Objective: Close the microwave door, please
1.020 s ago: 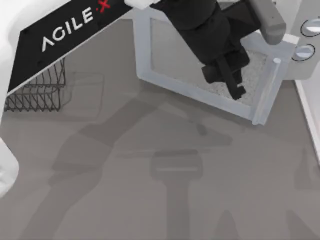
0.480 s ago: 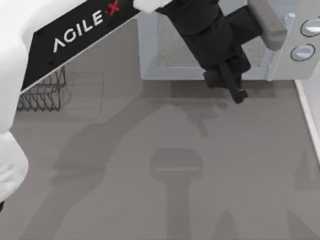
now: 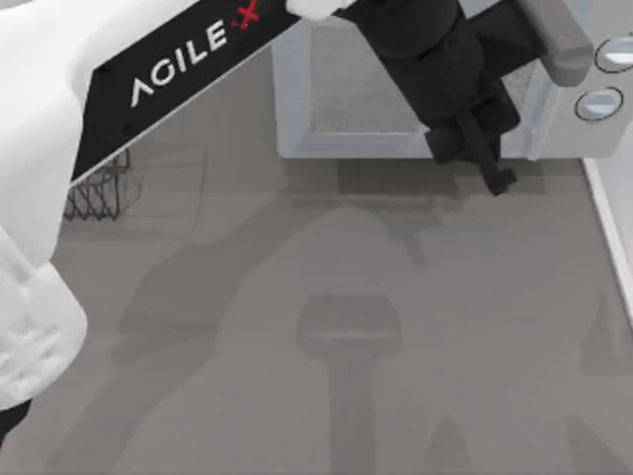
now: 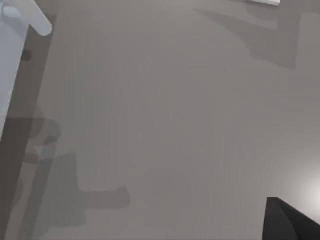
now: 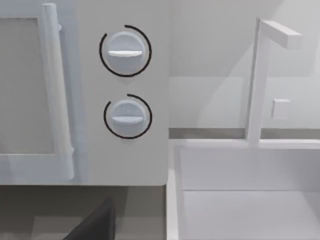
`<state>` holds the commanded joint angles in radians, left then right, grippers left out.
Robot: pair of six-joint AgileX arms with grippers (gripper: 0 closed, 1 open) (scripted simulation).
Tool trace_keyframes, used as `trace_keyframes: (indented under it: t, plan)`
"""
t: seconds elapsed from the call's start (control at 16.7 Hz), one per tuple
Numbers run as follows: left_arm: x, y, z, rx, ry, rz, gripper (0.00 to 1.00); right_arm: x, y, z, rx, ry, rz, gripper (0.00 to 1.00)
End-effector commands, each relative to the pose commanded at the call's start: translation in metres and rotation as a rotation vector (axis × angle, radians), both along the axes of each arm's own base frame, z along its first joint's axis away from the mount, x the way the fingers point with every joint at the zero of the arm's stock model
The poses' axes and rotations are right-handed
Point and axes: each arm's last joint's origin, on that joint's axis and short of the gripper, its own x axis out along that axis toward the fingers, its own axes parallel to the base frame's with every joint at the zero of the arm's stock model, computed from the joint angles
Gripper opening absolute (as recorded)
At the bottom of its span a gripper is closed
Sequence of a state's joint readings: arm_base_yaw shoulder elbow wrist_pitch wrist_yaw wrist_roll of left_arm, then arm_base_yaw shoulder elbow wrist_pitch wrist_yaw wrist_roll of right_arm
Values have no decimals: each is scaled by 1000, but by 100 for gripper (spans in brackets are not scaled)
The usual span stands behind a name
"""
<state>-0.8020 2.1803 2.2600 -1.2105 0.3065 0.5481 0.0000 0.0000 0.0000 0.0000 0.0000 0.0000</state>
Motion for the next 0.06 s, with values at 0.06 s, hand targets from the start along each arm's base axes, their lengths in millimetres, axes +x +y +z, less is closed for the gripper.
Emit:
trace_keyframes:
  t: [0.06]
  plan:
    - [0,0,0,-1,-2,0,0,0,0,0,0,0,0,100]
